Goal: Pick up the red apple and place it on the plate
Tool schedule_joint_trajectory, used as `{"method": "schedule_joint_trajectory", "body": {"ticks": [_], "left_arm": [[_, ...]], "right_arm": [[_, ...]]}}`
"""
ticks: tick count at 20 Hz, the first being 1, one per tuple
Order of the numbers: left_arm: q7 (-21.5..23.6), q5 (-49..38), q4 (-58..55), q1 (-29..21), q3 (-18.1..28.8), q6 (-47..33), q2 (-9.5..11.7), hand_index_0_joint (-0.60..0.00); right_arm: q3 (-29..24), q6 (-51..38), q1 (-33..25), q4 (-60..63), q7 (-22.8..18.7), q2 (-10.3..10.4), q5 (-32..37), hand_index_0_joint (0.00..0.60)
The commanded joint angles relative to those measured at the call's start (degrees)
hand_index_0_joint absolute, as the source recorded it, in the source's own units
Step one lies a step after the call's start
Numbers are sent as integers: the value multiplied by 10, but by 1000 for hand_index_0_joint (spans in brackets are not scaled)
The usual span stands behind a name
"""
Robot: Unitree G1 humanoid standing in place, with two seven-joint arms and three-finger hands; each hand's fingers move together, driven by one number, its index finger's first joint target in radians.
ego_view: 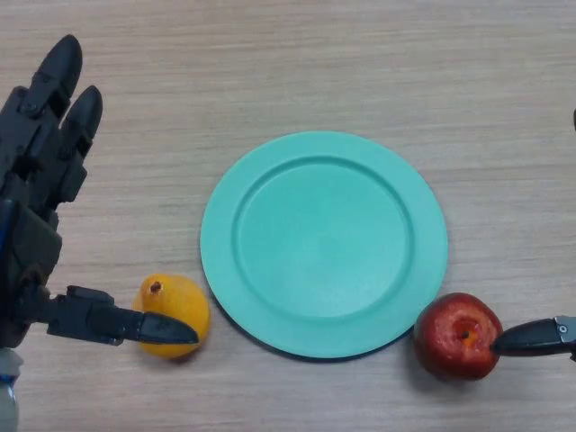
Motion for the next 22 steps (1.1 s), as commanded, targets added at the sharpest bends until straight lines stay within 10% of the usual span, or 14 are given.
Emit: {"method": "schedule_joint_trajectory", "body": {"ticks": [1,10,22], "left_arm": [[0,7,-27,-5,45,-88,12,0],[3,18,-17,1,50,-102,8,0],[1,24,-28,0,41,-89,9,0]], "right_arm": [[-12,-94,-3,-29,-2,-4,-14,0],[41,-158,43,23,-3,-2,-76,0],[69,-427,23,419,-105,-14,-244,0]]}}
